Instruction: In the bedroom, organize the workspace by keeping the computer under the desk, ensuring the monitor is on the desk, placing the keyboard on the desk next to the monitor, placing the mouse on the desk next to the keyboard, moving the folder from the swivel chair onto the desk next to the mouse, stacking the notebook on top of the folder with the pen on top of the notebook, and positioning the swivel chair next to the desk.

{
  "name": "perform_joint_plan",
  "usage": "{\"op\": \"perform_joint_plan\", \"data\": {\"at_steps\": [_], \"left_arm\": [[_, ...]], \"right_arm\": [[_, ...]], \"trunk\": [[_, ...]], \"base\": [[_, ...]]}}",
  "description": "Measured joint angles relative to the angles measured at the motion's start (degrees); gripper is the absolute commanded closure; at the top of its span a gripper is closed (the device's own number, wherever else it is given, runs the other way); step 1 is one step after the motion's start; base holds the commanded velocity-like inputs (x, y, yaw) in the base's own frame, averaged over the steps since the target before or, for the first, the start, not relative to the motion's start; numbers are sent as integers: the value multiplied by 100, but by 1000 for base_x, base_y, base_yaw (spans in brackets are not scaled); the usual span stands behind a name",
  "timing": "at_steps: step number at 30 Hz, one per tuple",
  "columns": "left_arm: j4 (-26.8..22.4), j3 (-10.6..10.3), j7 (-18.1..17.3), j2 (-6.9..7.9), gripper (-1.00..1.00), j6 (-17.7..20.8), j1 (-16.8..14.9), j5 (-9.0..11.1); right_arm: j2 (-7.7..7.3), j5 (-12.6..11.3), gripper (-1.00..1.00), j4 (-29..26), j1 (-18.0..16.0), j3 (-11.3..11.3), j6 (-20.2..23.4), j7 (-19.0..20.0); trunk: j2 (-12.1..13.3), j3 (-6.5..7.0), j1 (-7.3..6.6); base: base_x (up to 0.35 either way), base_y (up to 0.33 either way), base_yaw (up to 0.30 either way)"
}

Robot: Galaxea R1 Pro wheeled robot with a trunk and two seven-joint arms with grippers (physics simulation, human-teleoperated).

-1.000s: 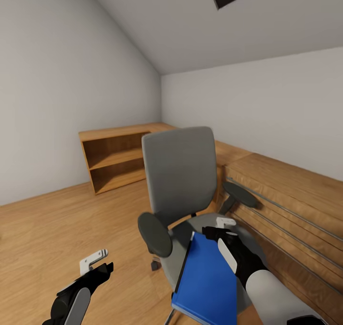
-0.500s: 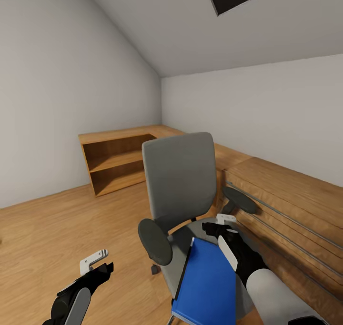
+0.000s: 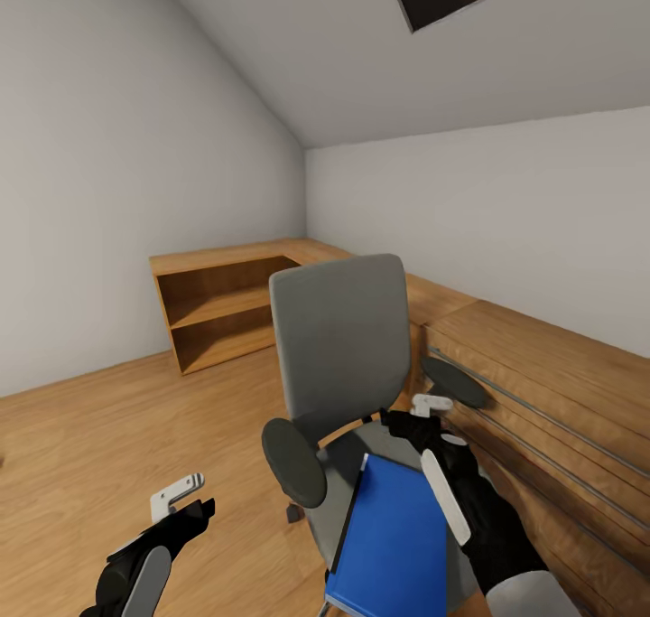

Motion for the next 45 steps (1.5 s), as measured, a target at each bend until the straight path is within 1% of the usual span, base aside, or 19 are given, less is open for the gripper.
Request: {"op": "perform_joint_plan", "data": {"at_steps": [1,4,8,16,17,21,23,43,45], "left_arm": [[0,0,-2,0,-100,1,0,2],[0,1,-4,0,-100,4,0,-2],[0,5,-4,0,-100,6,0,-3],[0,6,-12,0,-100,12,0,11],[0,7,-13,0,-100,15,0,20],[0,9,-13,4,-100,15,0,22],[0,9,-13,6,-100,15,0,32],[0,9,-13,1,-100,15,0,32],[0,9,-13,0,-100,15,0,28]], "right_arm": [[0,-5,-100,-160,113,1,23,-14],[0,-29,-100,-469,298,2,54,-27],[9,-45,-100,-581,357,8,68,-30],[24,-54,-100,-602,368,18,41,-21],[26,-183,-100,-612,369,20,51,-20],[20,-355,-100,-681,369,7,60,-20],[17,-423,-100,-740,369,-6,42,-20],[-5,-444,-100,-651,369,-34,5,-11],[-5,-489,-100,-621,369,-38,5,-11]], "trunk": [[0,0,0],[0,0,0],[0,0,0],[0,0,0],[0,0,0],[0,0,0],[2,0,4],[0,0,4],[0,0,4]], "base": [[0,0,0],[0,0,0],[0,0,0],[0,0,0],[0,0,0],[-20,0,0],[-319,0,0],[-334,0,0],[-334,0,0]]}}
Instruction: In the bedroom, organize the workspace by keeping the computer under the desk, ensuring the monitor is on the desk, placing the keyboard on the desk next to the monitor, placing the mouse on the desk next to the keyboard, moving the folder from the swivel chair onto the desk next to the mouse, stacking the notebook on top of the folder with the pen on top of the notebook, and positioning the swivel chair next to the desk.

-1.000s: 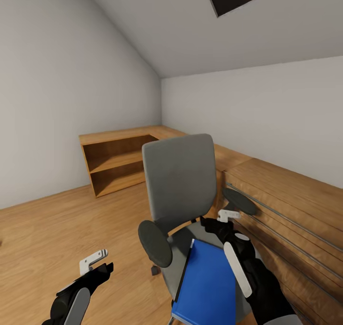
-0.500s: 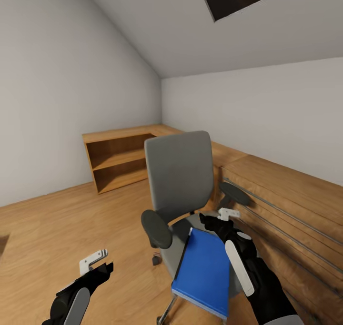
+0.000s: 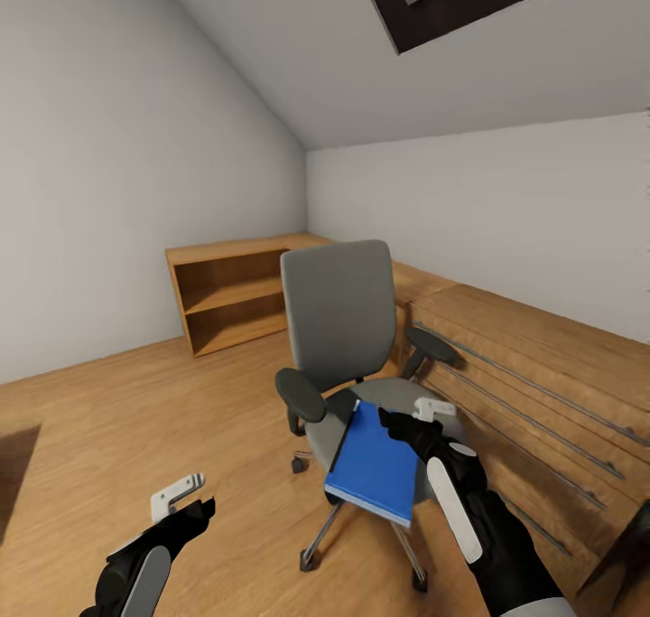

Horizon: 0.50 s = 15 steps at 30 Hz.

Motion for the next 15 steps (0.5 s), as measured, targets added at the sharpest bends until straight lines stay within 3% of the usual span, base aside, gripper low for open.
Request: {"op": "perform_joint_plan", "data": {"at_steps": [4,9,15], "left_arm": [[0,0,3,3,-100,0,0,-3],[0,0,1,2,-100,0,0,-10],[15,-6,0,0,-100,0,0,-13]], "right_arm": [[-9,-228,-100,30,0,-16,0,0],[-31,-830,-100,34,0,-254,9,0],[-44,-1759,-100,-57,0,-1018,32,1]], "trunk": [[0,0,0],[0,0,0],[0,0,0]], "base": [[-334,0,0],[-334,0,0],[-314,0,0]]}}
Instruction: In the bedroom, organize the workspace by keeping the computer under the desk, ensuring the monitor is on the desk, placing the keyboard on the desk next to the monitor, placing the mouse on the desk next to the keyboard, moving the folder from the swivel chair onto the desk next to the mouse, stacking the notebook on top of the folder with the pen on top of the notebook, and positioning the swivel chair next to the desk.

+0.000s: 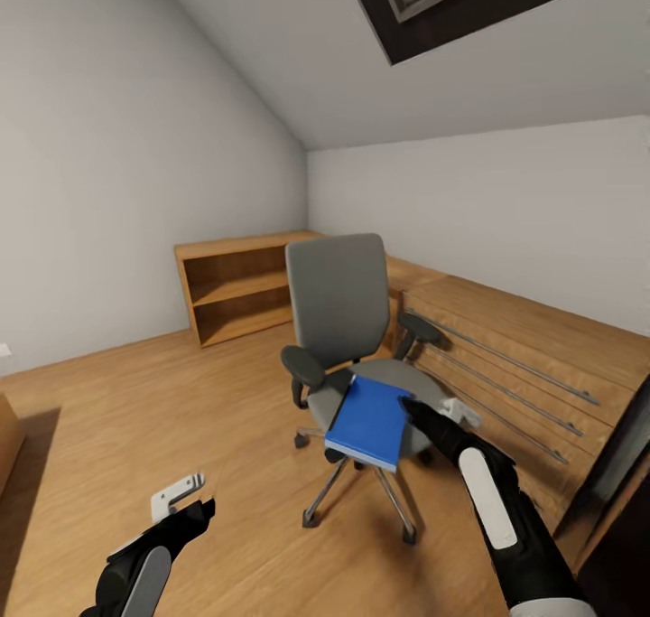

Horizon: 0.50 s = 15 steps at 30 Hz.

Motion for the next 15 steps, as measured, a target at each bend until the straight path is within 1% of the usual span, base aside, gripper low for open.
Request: {"op": "perform_joint_plan", "data": {"at_steps": [1,2,3,5,6,7,9,15], "left_arm": [[1,0,0,0,-100,0,0,0],[1,0,0,0,-100,0,0,0],[2,-1,0,0,-100,0,0,0],[2,-2,0,0,-100,0,0,0],[-6,-8,2,-2,-100,-2,0,0],[-12,-12,4,-6,-100,-3,0,0],[-24,-19,7,-12,-100,-6,0,0],[-134,-21,15,-22,-100,-12,0,-1]], "right_arm": [[-2,-182,-100,-4,0,-99,1,3],[-4,-276,-100,-5,0,-141,1,3],[-8,-486,-100,-2,0,-261,4,4],[-15,-906,-100,7,6,-589,13,2],[-28,-1196,-100,17,41,-867,23,2],[-39,-1290,-100,22,79,-961,23,1],[-58,-1346,-100,55,173,-1034,18,1],[-108,-1372,-100,151,491,-1107,19,28]], "trunk": [[0,0,-1],[0,0,-1],[0,0,-2],[0,0,-3],[0,0,-3],[0,0,-3],[0,0,-3],[-239,-107,128]], "base": [[-187,0,0],[-120,0,0],[-77,0,0],[-35,0,0],[-13,0,0],[-10,0,0],[-5,0,0],[-1,0,0]]}}
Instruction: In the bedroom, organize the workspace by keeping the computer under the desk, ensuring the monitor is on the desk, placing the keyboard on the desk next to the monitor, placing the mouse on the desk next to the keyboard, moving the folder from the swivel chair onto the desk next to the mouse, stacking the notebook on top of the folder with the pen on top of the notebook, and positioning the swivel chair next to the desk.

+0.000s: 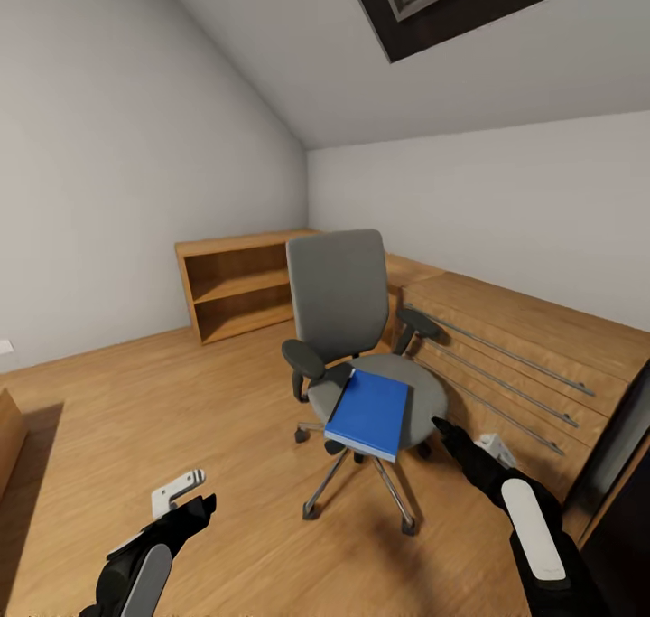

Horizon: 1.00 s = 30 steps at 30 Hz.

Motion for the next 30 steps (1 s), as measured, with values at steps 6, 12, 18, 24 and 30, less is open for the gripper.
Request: {"op": "perform_joint_plan", "data": {"at_steps": [6,12,18,24,30], "left_arm": [[-37,1,32,-4,-100,4,0,0],[-32,-2,37,-5,-100,4,0,1],[-30,-7,38,-5,-100,4,0,0],[-30,-8,38,-5,-100,4,0,0],[-31,-76,38,-4,-100,4,0,1]], "right_arm": [[-1,-9,-100,12,19,-3,0,-1],[8,-21,-100,51,20,5,1,3],[4,-35,-100,97,20,7,22,100],[-4,-65,-100,165,20,1,625,766],[-206,-116,-100,515,20,-237,1433,2400]], "trunk": [[-241,-108,132],[-481,-215,264],[-722,-323,396],[-963,-431,527],[-1204,-539,659]], "base": [[0,0,0],[0,0,0],[0,0,0],[0,0,0],[0,0,0]]}}
